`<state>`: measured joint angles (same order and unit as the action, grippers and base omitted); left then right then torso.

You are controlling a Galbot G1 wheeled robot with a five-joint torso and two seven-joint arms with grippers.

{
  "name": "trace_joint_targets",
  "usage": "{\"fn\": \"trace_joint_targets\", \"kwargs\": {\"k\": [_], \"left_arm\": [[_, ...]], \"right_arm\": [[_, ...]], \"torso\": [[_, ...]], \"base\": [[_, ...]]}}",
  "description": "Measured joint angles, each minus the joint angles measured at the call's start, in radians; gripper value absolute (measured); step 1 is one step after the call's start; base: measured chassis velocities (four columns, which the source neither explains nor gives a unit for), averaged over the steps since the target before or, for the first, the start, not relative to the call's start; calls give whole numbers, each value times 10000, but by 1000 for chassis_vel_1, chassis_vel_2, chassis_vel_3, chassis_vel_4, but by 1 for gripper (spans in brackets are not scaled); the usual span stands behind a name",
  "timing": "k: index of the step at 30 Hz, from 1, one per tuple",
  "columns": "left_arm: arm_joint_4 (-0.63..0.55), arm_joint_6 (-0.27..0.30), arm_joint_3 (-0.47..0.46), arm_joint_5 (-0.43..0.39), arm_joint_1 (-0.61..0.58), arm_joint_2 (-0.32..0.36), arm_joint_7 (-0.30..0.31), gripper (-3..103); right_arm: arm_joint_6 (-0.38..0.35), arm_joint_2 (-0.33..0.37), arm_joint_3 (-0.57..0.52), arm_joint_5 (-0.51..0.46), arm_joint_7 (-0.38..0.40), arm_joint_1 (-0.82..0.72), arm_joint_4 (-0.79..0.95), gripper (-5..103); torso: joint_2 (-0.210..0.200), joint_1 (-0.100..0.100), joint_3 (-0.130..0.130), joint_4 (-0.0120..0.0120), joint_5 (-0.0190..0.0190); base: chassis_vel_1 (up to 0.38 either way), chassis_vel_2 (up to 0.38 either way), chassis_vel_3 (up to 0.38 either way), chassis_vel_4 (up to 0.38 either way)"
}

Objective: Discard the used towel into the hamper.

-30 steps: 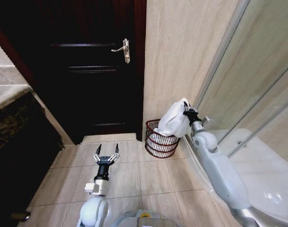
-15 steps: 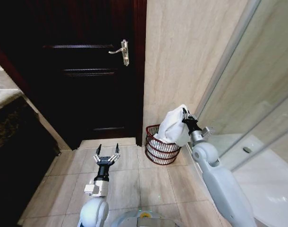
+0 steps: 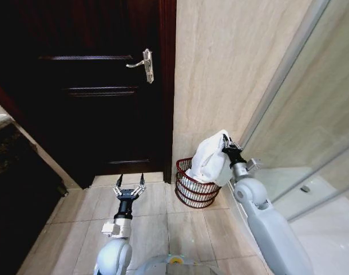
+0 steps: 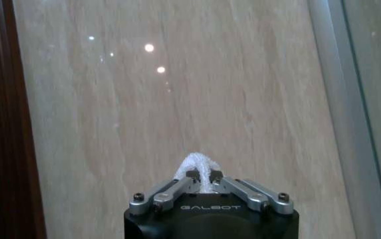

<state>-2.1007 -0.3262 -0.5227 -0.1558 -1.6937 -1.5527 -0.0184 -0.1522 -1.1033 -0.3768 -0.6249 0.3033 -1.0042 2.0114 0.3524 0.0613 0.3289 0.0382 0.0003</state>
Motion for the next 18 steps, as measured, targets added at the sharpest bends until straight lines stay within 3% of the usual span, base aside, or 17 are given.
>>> {"fn": "trace_joint_targets", "kwargs": {"k": [4, 10, 12, 18], "left_arm": [[-12, -1, 0, 4, -6, -5, -5, 100], [5, 13, 19, 30, 80, -58, -26, 100], [52, 19, 48, 60, 120, -118, -48, 100], [128, 21, 79, 119, 174, -246, -63, 100]], "right_arm": [[-171, 610, 7, -566, 356, 958, 84, 4], [-680, 1706, 188, -2307, 1078, 3479, 199, 4], [-815, 1873, 388, -2710, 1149, 4074, 86, 4], [-876, 1715, 655, -2793, 1000, 3935, -276, 4]], "torso": [[6, -1, -1, -1, 0], [8, -1, 0, 1, -5], [9, -1, 0, 1, -8], [9, 0, 2, 0, -4]], "base": [[0, 0, 0, 0], [0, 0, 0, 0], [0, 0, 0, 0], [0, 0, 0, 0]]}}
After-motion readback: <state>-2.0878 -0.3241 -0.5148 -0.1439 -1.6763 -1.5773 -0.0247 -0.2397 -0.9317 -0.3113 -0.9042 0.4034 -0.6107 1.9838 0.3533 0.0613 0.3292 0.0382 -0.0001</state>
